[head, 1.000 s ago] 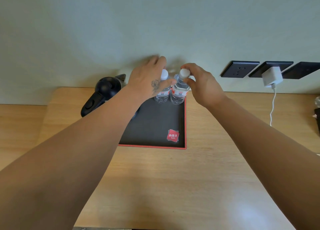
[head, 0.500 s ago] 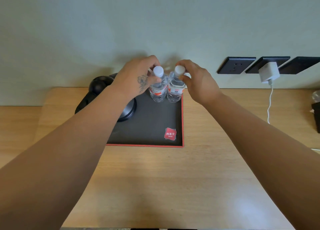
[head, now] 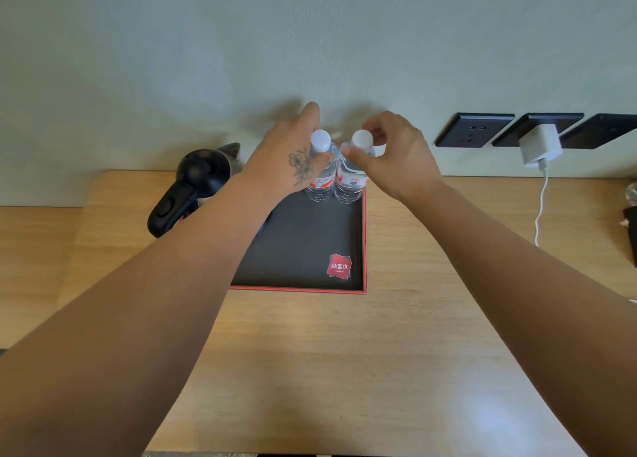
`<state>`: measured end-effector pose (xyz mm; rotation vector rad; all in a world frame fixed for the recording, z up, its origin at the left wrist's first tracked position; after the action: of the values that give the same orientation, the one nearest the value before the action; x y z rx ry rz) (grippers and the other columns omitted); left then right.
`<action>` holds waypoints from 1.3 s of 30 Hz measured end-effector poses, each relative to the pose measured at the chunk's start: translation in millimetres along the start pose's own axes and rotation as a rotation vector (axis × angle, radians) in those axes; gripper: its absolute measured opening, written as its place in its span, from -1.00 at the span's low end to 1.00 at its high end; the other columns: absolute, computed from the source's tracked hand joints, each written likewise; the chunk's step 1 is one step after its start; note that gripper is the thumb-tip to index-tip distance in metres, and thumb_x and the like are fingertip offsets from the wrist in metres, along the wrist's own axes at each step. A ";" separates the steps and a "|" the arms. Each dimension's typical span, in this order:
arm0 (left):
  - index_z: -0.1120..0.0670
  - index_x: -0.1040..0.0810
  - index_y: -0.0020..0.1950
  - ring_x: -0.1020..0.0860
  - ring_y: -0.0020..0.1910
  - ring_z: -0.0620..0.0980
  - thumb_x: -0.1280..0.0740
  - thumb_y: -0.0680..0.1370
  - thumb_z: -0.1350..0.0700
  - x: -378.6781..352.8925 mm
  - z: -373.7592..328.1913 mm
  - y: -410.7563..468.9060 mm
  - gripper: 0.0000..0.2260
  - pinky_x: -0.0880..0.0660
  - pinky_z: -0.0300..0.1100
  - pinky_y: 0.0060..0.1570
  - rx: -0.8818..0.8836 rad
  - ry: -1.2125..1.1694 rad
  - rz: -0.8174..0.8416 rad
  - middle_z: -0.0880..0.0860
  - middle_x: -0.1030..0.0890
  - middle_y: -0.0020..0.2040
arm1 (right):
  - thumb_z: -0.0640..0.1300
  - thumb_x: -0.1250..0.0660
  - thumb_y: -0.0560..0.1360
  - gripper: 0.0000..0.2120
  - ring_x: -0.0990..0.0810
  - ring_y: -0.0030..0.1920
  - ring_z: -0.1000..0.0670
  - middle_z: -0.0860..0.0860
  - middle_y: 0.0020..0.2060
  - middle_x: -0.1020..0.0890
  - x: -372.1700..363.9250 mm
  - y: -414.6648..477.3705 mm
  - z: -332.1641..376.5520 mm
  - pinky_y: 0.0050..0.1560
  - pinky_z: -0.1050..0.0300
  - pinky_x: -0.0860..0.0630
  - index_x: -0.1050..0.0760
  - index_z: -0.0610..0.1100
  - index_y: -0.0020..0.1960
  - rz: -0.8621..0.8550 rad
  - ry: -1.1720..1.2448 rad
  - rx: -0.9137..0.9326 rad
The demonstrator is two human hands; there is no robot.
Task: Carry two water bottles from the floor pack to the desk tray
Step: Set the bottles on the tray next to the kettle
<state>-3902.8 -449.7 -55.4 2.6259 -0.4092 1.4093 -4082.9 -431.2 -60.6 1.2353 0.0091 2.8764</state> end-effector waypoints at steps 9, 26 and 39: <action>0.16 -0.47 0.20 -0.64 0.04 0.33 -0.56 0.56 0.06 1.5 17.7 -2.6 -0.63 -0.61 0.24 0.06 0.040 -0.107 0.006 0.20 -0.67 0.03 | 0.11 -0.43 0.56 -0.61 -0.60 0.00 -0.23 -0.14 0.05 -0.61 -8.8 9.9 19.3 -0.07 0.01 -0.44 -0.54 -0.21 0.13 0.040 -0.366 0.085; 0.08 -0.66 0.16 -0.71 0.12 0.21 -0.56 0.53 0.00 3.4 46.5 -3.9 -0.73 -0.65 0.14 0.18 0.101 -0.230 -0.008 0.10 -0.74 0.08 | -0.10 -0.38 0.60 -0.74 -0.57 0.09 -0.21 -0.11 0.12 -0.57 -5.8 13.0 31.3 0.01 -0.08 -0.54 -0.59 -0.16 0.25 0.184 -0.460 0.279; 0.14 -0.63 0.23 -0.59 0.07 0.24 -0.50 0.61 0.05 -14.0 20.9 -6.3 -0.74 -0.62 0.12 0.13 -0.004 -0.256 -0.055 0.14 -0.69 0.06 | -0.15 -0.55 0.49 -0.57 -0.64 0.17 -0.08 -0.06 0.21 -0.63 2.2 12.8 11.1 0.20 0.22 -0.56 -0.58 -0.14 0.33 0.233 -0.038 0.061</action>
<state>-3891.6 -446.3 -78.6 2.8000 -0.3621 1.0580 -4076.4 -444.0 -51.3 1.3891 -0.0508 3.0678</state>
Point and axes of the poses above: each hand's wrist, its own y-axis towards the middle knuckle, its own x-axis out of the back of the hand, z = x × y, the point moved 8 cm from there along y, towards the middle knuckle
